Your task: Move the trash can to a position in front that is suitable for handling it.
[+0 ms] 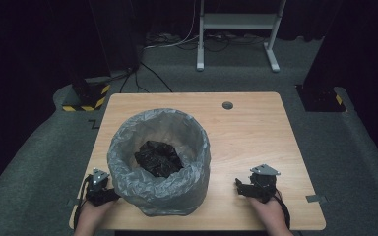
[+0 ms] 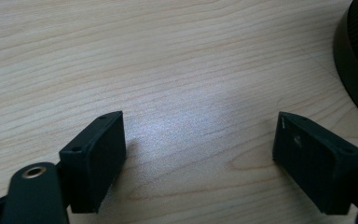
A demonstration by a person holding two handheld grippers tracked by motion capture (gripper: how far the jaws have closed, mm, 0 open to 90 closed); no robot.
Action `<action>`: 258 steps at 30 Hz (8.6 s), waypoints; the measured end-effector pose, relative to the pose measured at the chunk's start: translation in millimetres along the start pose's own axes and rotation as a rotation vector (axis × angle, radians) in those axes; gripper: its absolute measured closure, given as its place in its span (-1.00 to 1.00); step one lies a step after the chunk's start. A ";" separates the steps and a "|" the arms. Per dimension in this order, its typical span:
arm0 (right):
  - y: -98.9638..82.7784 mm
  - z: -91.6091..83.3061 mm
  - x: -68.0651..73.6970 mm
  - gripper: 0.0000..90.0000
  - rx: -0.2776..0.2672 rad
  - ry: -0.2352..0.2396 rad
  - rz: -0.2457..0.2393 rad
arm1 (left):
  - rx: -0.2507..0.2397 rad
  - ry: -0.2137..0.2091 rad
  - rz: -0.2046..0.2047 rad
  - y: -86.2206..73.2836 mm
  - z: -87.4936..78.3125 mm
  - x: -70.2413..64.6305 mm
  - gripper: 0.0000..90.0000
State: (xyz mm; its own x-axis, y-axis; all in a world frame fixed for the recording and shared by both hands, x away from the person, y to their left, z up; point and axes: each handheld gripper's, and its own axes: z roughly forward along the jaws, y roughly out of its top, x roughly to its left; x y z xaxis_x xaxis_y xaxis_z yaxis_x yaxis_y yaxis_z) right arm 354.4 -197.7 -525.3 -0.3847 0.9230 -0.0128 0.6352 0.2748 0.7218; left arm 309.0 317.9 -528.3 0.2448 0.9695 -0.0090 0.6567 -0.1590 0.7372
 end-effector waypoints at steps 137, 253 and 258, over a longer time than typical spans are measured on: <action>30.1 -65.8 24.9 -0.63 -0.360 -0.014 -0.039 | -0.174 -0.232 0.094 77.5 -22.1 -127.0 -0.57; 37.9 -156.7 -60.7 -0.61 -0.715 -0.200 0.064 | -0.500 -0.355 0.114 127.6 -46.1 -178.7 -0.68; 42.6 -166.6 -55.3 -0.63 -0.765 -0.193 0.056 | -0.557 -0.360 0.099 128.8 -52.9 -178.1 -0.68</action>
State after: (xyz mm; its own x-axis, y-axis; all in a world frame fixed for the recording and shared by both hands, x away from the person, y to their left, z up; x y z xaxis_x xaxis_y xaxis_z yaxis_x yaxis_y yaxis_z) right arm 291.2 -282.0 -378.6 -0.1979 0.9797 -0.0314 -0.0139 0.0292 0.9995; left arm 312.2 134.6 -396.0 0.5709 0.8174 -0.0767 0.1764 -0.0309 0.9838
